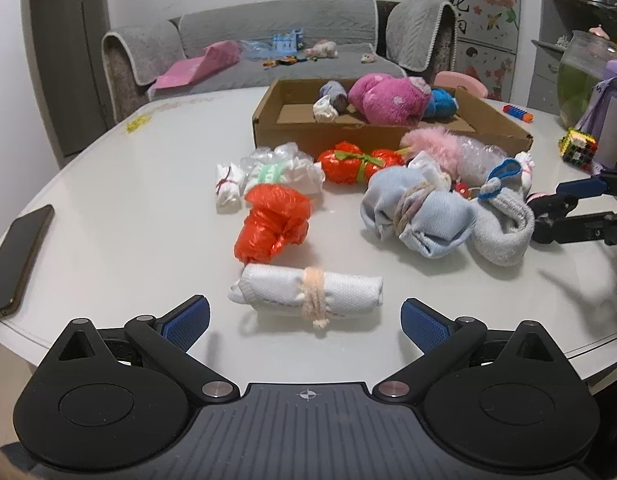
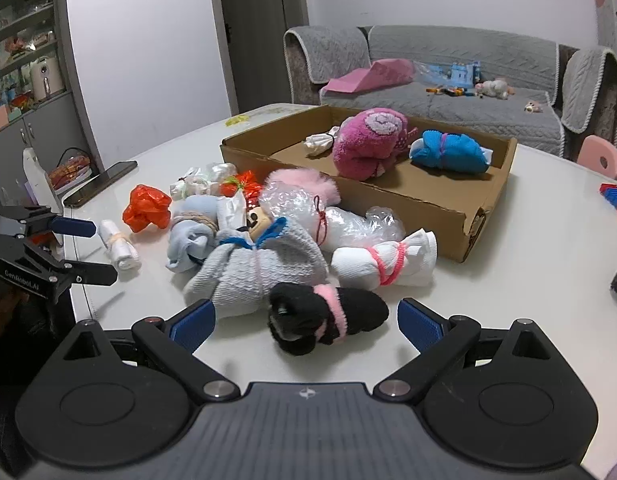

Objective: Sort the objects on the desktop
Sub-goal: 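Grasp the white towel roll with the left tool while the right tool grasps the black sock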

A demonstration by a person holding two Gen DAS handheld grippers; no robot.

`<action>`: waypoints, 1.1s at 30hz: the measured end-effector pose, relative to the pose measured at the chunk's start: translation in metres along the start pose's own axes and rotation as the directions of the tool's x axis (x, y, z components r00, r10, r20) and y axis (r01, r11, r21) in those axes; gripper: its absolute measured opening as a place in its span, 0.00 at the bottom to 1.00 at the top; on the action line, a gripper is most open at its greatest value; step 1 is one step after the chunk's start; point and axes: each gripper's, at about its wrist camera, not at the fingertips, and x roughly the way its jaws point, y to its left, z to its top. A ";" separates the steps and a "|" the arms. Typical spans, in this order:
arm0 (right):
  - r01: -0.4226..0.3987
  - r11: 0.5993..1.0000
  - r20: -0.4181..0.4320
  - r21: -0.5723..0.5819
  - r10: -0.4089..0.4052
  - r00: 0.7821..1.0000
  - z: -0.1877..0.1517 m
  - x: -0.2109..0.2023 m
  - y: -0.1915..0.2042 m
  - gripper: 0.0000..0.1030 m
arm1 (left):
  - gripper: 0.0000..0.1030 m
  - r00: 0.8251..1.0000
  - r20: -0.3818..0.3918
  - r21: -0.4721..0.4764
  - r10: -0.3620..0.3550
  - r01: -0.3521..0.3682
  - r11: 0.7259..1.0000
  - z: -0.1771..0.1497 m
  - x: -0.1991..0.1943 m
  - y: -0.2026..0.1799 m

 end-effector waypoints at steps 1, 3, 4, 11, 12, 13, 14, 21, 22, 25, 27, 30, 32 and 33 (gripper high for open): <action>-0.003 1.000 -0.002 -0.001 0.003 1.000 0.001 0.002 -0.002 0.94 | 0.99 1.000 -0.005 -0.006 0.001 -0.001 1.000 0.000 0.002 0.000; -0.014 1.000 -0.007 -0.006 0.014 1.000 -0.002 -0.001 -0.005 0.94 | 0.99 1.000 -0.009 -0.017 0.002 -0.002 1.000 -0.002 0.004 0.000; -0.020 1.000 -0.012 -0.007 0.020 1.000 -0.001 0.001 -0.006 0.94 | 0.99 1.000 -0.010 -0.018 0.004 -0.004 1.000 -0.002 0.005 0.000; -0.040 0.999 -0.027 -0.008 0.040 0.999 -0.013 -0.002 -0.007 0.95 | 0.99 1.000 -0.015 -0.036 0.004 -0.004 0.999 -0.001 0.011 0.002; -0.039 0.999 -0.029 -0.009 0.039 0.999 -0.014 -0.002 -0.007 0.95 | 0.99 1.000 -0.015 -0.038 0.002 -0.002 0.999 -0.001 0.012 0.002; -0.041 0.999 -0.031 -0.010 0.040 0.999 -0.014 -0.001 -0.008 0.95 | 0.99 1.000 -0.013 -0.040 -0.003 0.003 0.999 -0.001 0.013 0.003; -0.040 0.999 -0.033 -0.013 0.040 0.999 -0.013 0.002 -0.008 0.95 | 0.99 1.000 -0.012 -0.043 -0.007 0.006 0.999 0.000 0.014 0.004; -0.034 0.998 -0.043 -0.046 0.032 0.999 -0.014 0.006 -0.004 0.93 | 0.99 1.000 0.006 -0.042 -0.015 0.016 0.999 0.000 0.016 0.003; -0.035 0.998 -0.047 -0.045 0.033 0.998 -0.014 0.007 -0.004 0.92 | 0.99 1.000 0.007 -0.041 -0.016 0.016 0.999 0.000 0.017 0.003; -0.034 0.998 -0.046 -0.044 0.032 0.998 -0.014 0.007 -0.003 0.92 | 0.99 1.000 0.010 -0.037 -0.019 0.019 0.999 0.001 0.018 0.003; -0.031 0.999 -0.046 -0.039 0.029 0.998 -0.014 0.006 -0.003 0.93 | 0.99 1.000 0.009 -0.033 -0.023 0.023 0.999 0.002 0.018 0.003; -0.022 0.999 -0.045 -0.035 0.020 0.999 -0.014 0.006 -0.002 0.92 | 0.99 1.000 0.012 -0.027 -0.028 0.029 0.999 0.003 0.020 0.003; -0.013 0.999 -0.045 -0.035 0.012 0.999 -0.015 0.006 -0.001 0.91 | 0.98 0.999 0.015 -0.022 -0.033 0.034 0.999 0.003 0.020 0.003; -0.009 0.999 -0.044 -0.036 0.007 0.999 -0.015 0.006 0.000 0.89 | 0.97 0.999 0.018 -0.018 -0.037 0.038 0.999 0.003 0.019 0.003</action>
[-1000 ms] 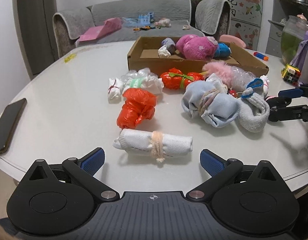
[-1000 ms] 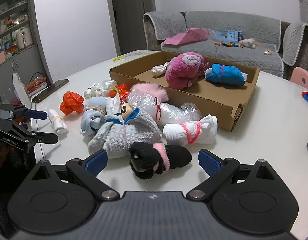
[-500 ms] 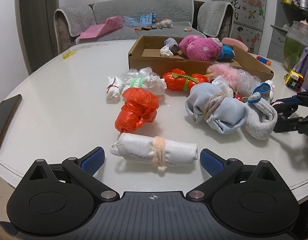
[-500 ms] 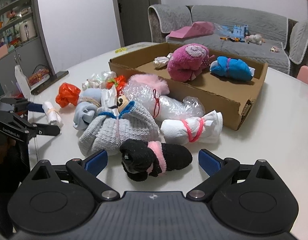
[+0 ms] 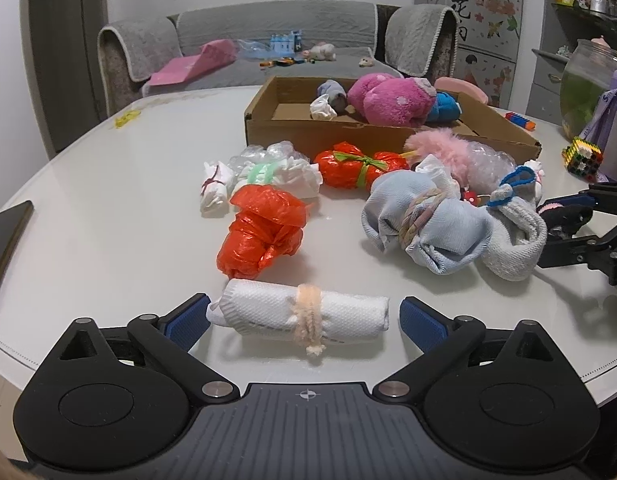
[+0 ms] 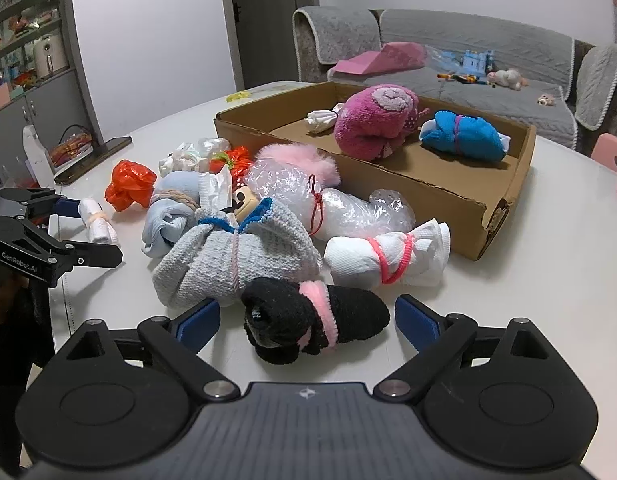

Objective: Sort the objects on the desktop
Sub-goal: 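Grasp the white towel roll with the left tool while the right tool grasps the black sock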

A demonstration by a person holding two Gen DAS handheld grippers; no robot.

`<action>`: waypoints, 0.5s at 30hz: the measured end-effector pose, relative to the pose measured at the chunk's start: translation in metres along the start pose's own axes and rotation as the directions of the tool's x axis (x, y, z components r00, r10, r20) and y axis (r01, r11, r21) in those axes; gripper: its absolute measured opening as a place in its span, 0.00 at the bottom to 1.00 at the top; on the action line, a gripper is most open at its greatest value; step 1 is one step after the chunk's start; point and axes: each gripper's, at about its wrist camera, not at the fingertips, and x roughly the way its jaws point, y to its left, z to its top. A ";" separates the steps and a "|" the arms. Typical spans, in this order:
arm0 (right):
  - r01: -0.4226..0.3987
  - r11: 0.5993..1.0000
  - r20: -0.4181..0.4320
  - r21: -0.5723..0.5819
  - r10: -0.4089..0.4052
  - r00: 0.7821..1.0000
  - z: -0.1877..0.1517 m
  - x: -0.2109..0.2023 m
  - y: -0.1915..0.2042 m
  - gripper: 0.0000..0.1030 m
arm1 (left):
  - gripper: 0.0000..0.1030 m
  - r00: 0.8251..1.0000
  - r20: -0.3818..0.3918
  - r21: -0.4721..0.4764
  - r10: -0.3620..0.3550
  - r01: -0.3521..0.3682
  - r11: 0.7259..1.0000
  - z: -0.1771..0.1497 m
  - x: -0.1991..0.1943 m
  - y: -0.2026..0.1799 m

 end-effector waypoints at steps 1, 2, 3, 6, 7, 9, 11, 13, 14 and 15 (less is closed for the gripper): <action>0.000 1.000 0.002 0.000 0.000 1.000 0.000 0.000 0.001 0.87 | 0.96 1.000 0.003 0.003 -0.003 0.003 1.000 0.000 0.000 0.000; -0.002 1.000 0.004 0.001 0.002 1.000 -0.001 -0.001 0.001 0.86 | 0.95 1.000 0.006 0.006 -0.007 0.007 1.000 -0.001 -0.001 0.000; -0.003 1.000 0.005 0.002 0.003 1.000 -0.001 -0.001 0.001 0.85 | 0.94 1.000 0.010 0.009 -0.013 0.013 1.000 -0.001 -0.001 -0.001; -0.005 1.000 0.007 0.005 0.005 1.000 -0.001 -0.002 0.002 0.81 | 0.92 1.000 0.012 0.013 -0.021 0.021 1.000 -0.001 -0.002 -0.001; -0.003 1.000 0.008 0.005 0.003 1.000 0.000 -0.003 0.003 0.77 | 0.91 1.000 0.012 0.014 -0.024 0.023 1.000 -0.001 -0.002 -0.001; -0.003 1.000 0.010 0.006 0.003 1.000 0.000 -0.003 0.004 0.72 | 0.89 1.000 0.011 0.017 -0.028 0.028 0.999 -0.001 -0.003 -0.001; -0.002 1.000 0.011 0.007 0.002 1.000 0.000 -0.004 0.004 0.65 | 0.86 0.999 0.012 0.022 -0.034 0.034 0.999 -0.001 -0.004 -0.003; -0.006 1.000 0.012 0.007 0.006 1.000 0.000 -0.005 0.004 0.62 | 0.82 0.999 0.011 0.027 -0.041 0.040 0.999 -0.001 -0.005 -0.004; -0.008 1.000 0.013 0.008 0.008 1.000 0.000 -0.005 0.005 0.60 | 0.80 0.999 0.010 0.029 -0.045 0.045 0.999 -0.001 -0.006 -0.004; -0.009 1.000 0.013 0.005 0.009 1.000 0.000 -0.006 0.006 0.59 | 0.79 0.999 0.009 0.033 -0.047 0.047 0.998 -0.001 -0.006 -0.005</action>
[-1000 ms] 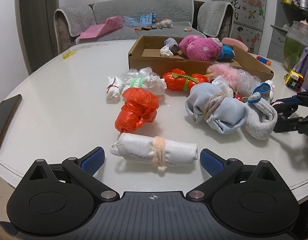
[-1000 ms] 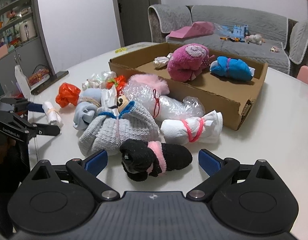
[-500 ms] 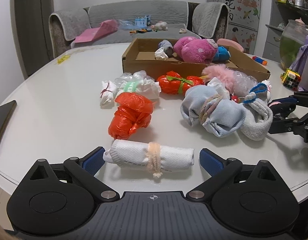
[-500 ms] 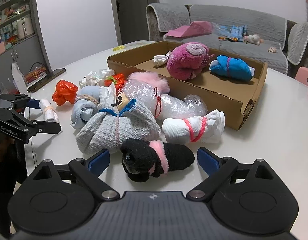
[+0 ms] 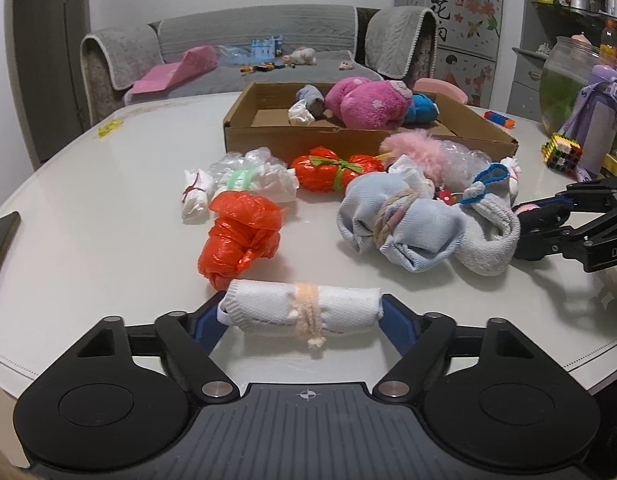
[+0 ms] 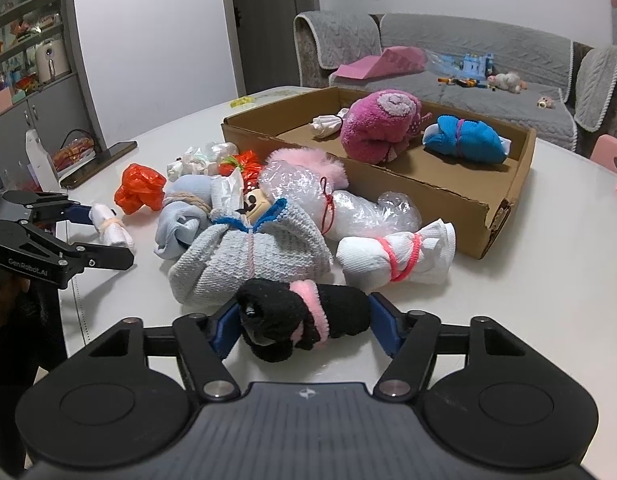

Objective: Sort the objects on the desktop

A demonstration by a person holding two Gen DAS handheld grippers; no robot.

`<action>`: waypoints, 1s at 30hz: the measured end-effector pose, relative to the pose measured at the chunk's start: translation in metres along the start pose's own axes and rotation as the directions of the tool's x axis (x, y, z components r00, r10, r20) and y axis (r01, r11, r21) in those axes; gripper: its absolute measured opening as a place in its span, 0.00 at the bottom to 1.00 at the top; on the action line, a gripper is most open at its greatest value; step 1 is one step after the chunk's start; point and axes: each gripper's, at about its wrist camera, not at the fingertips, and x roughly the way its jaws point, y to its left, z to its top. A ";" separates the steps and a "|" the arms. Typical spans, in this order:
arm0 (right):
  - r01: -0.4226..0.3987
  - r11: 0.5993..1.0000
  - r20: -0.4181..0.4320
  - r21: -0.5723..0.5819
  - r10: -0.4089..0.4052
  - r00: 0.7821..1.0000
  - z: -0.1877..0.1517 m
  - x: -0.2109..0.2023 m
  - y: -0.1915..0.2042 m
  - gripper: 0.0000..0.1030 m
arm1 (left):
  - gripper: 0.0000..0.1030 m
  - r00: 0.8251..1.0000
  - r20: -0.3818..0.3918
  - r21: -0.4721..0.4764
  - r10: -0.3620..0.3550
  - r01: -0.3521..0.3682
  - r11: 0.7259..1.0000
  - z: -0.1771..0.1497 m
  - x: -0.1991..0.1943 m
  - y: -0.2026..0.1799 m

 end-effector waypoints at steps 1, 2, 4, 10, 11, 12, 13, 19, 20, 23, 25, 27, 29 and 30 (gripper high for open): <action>0.002 1.000 0.000 -0.004 -0.002 1.000 0.000 0.000 0.001 0.58 | 0.77 1.000 -0.001 0.002 -0.003 0.003 1.000 0.000 0.000 0.000; 0.001 1.000 0.000 -0.008 -0.001 1.000 0.000 0.000 0.003 0.57 | 0.76 1.000 -0.002 0.002 -0.004 0.004 1.000 0.001 0.000 -0.001; 0.001 1.000 -0.001 -0.013 -0.001 1.000 -0.001 -0.001 0.005 0.56 | 0.76 1.000 -0.004 0.000 -0.004 0.004 1.000 0.001 -0.001 0.000; 0.003 1.000 0.002 -0.009 -0.003 1.000 -0.001 -0.006 0.010 0.55 | 0.76 1.000 -0.009 0.013 -0.003 0.003 1.000 0.000 -0.006 -0.001; 0.006 1.000 0.003 -0.006 -0.006 1.000 -0.001 -0.008 0.010 0.55 | 0.76 1.000 -0.006 0.019 -0.003 0.003 1.000 0.001 -0.008 -0.002; 0.010 1.000 0.005 -0.005 -0.010 1.000 -0.001 -0.009 0.010 0.55 | 0.76 1.000 -0.004 0.024 -0.003 0.003 1.000 0.001 -0.011 -0.002; 0.014 1.000 0.008 0.000 -0.014 1.000 -0.002 -0.012 0.010 0.55 | 0.76 1.000 -0.002 0.031 -0.004 0.004 1.000 0.003 -0.014 -0.003; 0.027 0.999 0.036 0.019 -0.028 0.999 0.005 -0.027 0.011 0.55 | 0.76 1.000 0.023 0.060 -0.007 0.006 0.998 0.024 -0.033 -0.003; 0.031 0.999 0.043 0.017 -0.032 0.999 0.009 -0.032 0.012 0.55 | 0.76 1.000 0.029 0.063 -0.009 0.007 0.998 0.030 -0.037 -0.001; 0.048 0.999 0.064 0.003 -0.048 0.997 0.020 -0.046 0.014 0.55 | 0.76 0.998 0.049 0.058 -0.025 0.022 0.998 0.051 -0.051 0.007; 0.050 0.999 0.087 0.006 -0.050 0.995 0.029 -0.056 0.014 0.55 | 0.76 0.998 0.063 0.062 -0.027 0.023 0.998 0.066 -0.057 0.013; 0.056 0.998 0.113 0.009 -0.057 0.992 0.041 -0.067 0.012 0.55 | 0.76 0.996 0.081 0.067 -0.021 0.016 0.998 0.082 -0.063 0.018; 0.071 0.997 0.135 0.009 -0.071 0.988 0.052 -0.076 0.010 0.55 | 0.76 0.995 0.095 0.073 -0.022 0.015 0.997 0.098 -0.067 0.023; 0.078 0.997 0.143 0.006 -0.078 0.987 0.058 -0.080 0.009 0.55 | 0.76 0.995 0.103 0.076 -0.019 0.011 0.997 0.106 -0.069 0.025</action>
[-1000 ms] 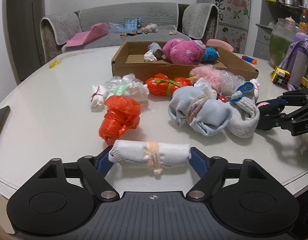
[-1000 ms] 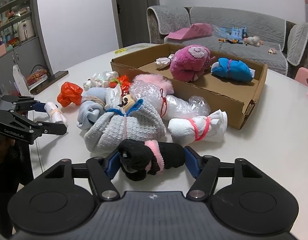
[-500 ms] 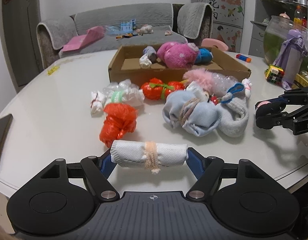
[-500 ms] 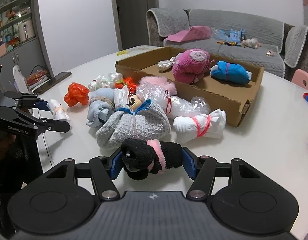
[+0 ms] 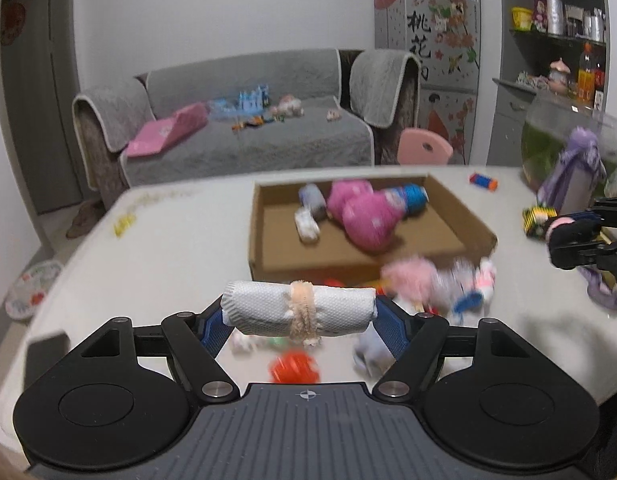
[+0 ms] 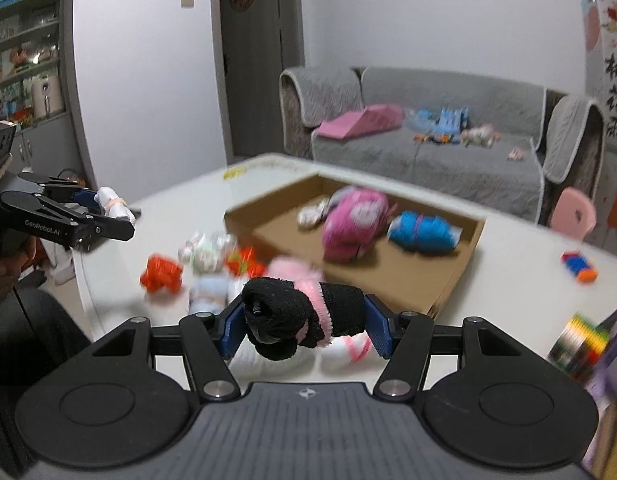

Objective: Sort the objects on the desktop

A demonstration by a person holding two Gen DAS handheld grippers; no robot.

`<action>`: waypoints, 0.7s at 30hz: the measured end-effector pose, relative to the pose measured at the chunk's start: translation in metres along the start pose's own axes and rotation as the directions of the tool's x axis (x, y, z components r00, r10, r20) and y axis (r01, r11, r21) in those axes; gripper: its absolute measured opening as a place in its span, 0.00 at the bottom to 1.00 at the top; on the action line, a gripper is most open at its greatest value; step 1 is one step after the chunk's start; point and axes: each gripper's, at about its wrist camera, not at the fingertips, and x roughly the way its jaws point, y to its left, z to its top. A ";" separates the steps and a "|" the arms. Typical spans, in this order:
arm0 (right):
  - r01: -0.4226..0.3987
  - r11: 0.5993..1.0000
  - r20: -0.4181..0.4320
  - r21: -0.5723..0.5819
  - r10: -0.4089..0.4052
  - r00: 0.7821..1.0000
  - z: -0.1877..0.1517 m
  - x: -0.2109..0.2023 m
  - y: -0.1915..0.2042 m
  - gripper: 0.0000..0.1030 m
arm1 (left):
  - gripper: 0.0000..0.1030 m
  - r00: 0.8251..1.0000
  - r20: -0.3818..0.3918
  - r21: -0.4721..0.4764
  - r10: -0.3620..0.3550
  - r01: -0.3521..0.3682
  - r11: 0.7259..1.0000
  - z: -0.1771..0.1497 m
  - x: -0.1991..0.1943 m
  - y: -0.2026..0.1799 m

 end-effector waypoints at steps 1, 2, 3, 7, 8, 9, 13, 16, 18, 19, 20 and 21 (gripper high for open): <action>0.010 1.000 0.006 -0.003 -0.010 1.000 0.006 -0.001 -0.002 0.55 | 0.76 1.000 0.006 0.003 0.002 -0.002 1.000 0.009 -0.001 0.003; 0.021 1.000 0.012 -0.003 -0.020 1.000 0.013 -0.003 -0.004 0.55 | 0.76 1.000 0.011 0.005 -0.001 0.001 1.000 0.019 -0.001 0.006; 0.028 1.000 0.017 0.000 -0.028 0.999 0.019 -0.005 -0.007 0.55 | 0.76 1.000 0.015 0.007 -0.006 0.006 1.000 0.028 -0.001 0.010; 0.058 0.998 0.034 0.012 -0.058 0.998 0.044 -0.008 -0.019 0.55 | 0.76 0.999 0.031 0.024 -0.013 0.012 1.000 0.066 0.001 0.020; 0.063 0.998 0.040 0.017 -0.064 0.997 0.050 -0.008 -0.022 0.55 | 0.76 0.999 0.033 0.031 -0.014 0.013 0.999 0.077 0.002 0.022; 0.067 0.997 0.044 0.025 -0.069 0.997 0.055 -0.008 -0.025 0.55 | 0.76 0.999 0.035 0.037 -0.015 0.014 0.999 0.087 0.003 0.023; 0.082 0.995 0.062 0.051 -0.085 0.994 0.074 -0.004 -0.035 0.55 | 0.76 0.999 0.035 0.064 -0.025 0.023 0.998 0.119 0.008 0.024; 0.099 0.994 0.068 0.052 -0.102 0.992 0.089 0.001 -0.040 0.55 | 0.76 0.999 0.033 0.069 -0.040 0.038 0.997 0.140 0.015 0.025; 0.106 0.993 0.069 0.057 -0.110 0.992 0.093 0.002 -0.045 0.55 | 0.76 0.999 0.033 0.078 -0.036 0.034 0.996 0.153 0.021 0.025; 0.111 0.992 0.071 0.058 -0.115 0.991 0.096 0.003 -0.046 0.55 | 0.76 0.999 0.034 0.082 -0.038 0.035 0.996 0.159 0.024 0.024; 0.112 0.992 0.072 0.063 -0.117 0.991 0.100 0.005 -0.049 0.55 | 0.76 0.999 0.034 0.085 -0.038 0.035 0.996 0.164 0.029 0.024; 0.112 0.991 0.075 0.068 -0.117 0.990 0.103 0.006 -0.051 0.55 | 0.76 0.999 0.033 0.087 -0.041 0.038 0.995 0.168 0.032 0.025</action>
